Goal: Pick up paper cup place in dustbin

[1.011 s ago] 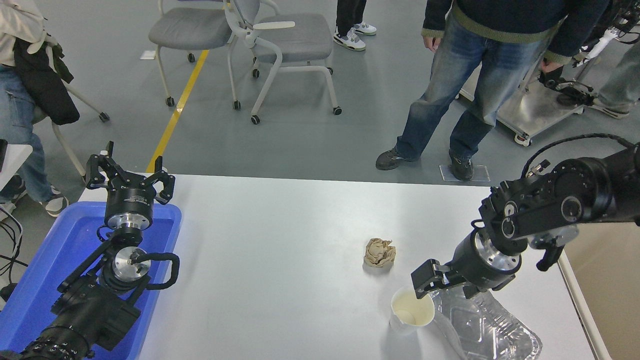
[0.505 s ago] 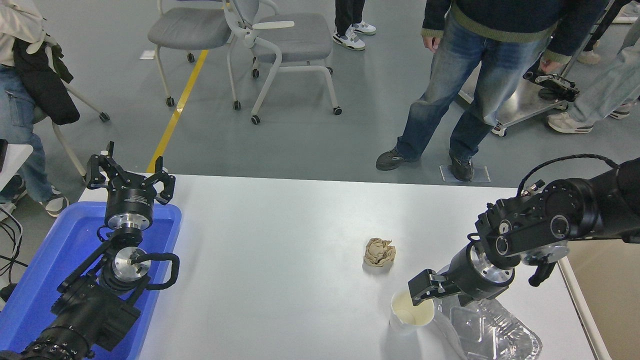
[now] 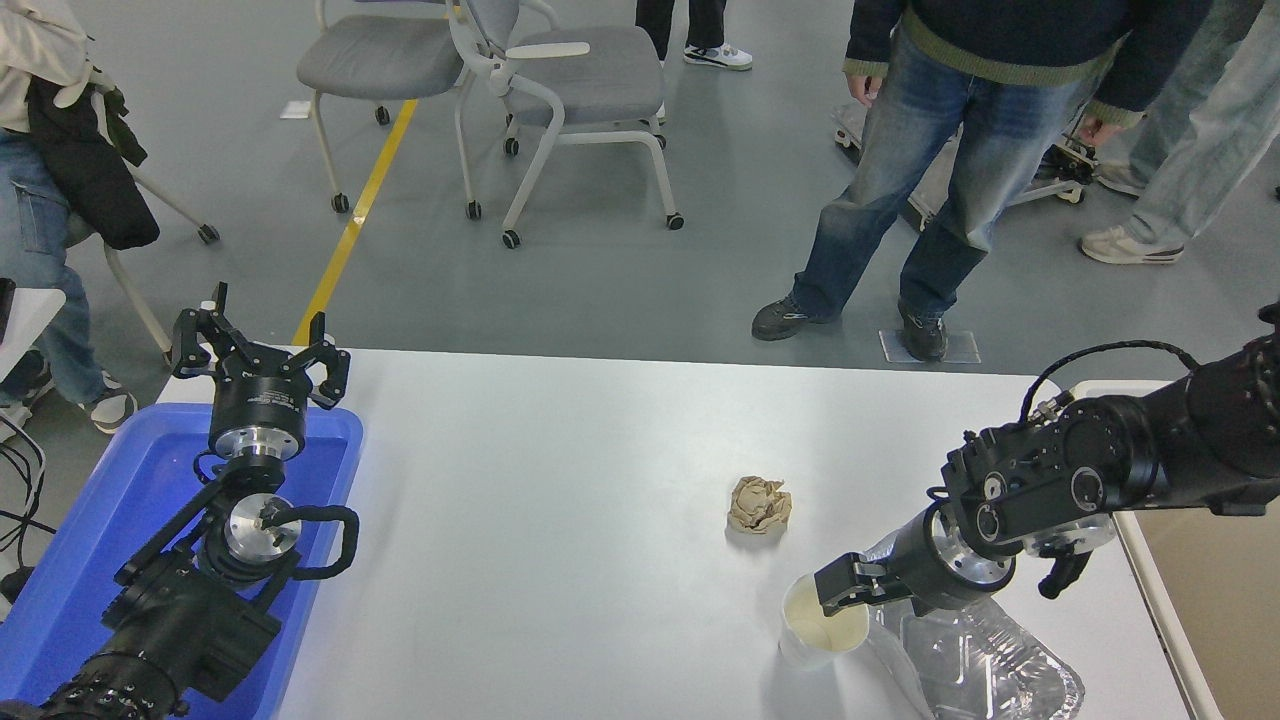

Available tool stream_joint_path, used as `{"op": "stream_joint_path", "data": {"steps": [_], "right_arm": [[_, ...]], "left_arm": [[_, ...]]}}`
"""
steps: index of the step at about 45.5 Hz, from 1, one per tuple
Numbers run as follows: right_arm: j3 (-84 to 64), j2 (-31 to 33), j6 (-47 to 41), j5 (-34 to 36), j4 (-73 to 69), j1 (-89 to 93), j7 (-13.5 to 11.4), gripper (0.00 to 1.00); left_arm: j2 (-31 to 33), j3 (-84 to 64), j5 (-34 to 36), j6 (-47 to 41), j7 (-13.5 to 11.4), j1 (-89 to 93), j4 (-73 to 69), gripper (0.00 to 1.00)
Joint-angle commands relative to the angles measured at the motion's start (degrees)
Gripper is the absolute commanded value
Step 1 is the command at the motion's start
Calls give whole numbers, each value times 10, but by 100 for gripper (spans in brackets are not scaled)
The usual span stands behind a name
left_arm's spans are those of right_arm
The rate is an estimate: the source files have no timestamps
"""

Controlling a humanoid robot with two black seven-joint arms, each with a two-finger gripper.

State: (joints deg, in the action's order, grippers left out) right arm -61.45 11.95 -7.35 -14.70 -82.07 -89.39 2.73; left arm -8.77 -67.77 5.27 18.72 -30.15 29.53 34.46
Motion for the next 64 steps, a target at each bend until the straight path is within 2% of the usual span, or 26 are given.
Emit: {"op": "stream_joint_path", "data": {"steps": [1, 3, 7, 12, 16, 20, 22, 23, 24, 64], "right_arm": [[0, -9, 18, -4, 8, 21, 6, 97], [0, -10, 18, -5, 8, 23, 9, 95], [0, -12, 19, -15, 9, 28, 12, 84], [0, -12, 23, -24, 13, 33, 18, 58], [-1, -12, 27, -24, 14, 33, 20, 41], [-1, -12, 31, -24, 14, 33, 20, 32], [-1, -12, 31, -24, 14, 32, 20, 20], [-1, -12, 31, -24, 13, 32, 20, 7], [-1, -12, 31, -24, 14, 32, 20, 0], [-21, 9, 23, -24, -31, -21, 20, 0]], "left_arm": [[0, 0, 0, 0, 0, 0, 0, 99], [0, 0, 0, 0, 0, 0, 0, 99], [0, 0, 0, 0, 0, 0, 0, 99], [0, -1, 0, 0, 0, 0, 0, 99], [1, 0, 0, 0, 0, 0, 0, 99], [0, 0, 0, 0, 0, 0, 0, 99], [1, 0, 0, 0, 0, 0, 0, 99], [0, 0, 0, 0, 0, 0, 1, 99], [0, 0, 0, 0, 0, 0, 0, 99], [0, 0, 0, 0, 0, 0, 0, 99]]}}
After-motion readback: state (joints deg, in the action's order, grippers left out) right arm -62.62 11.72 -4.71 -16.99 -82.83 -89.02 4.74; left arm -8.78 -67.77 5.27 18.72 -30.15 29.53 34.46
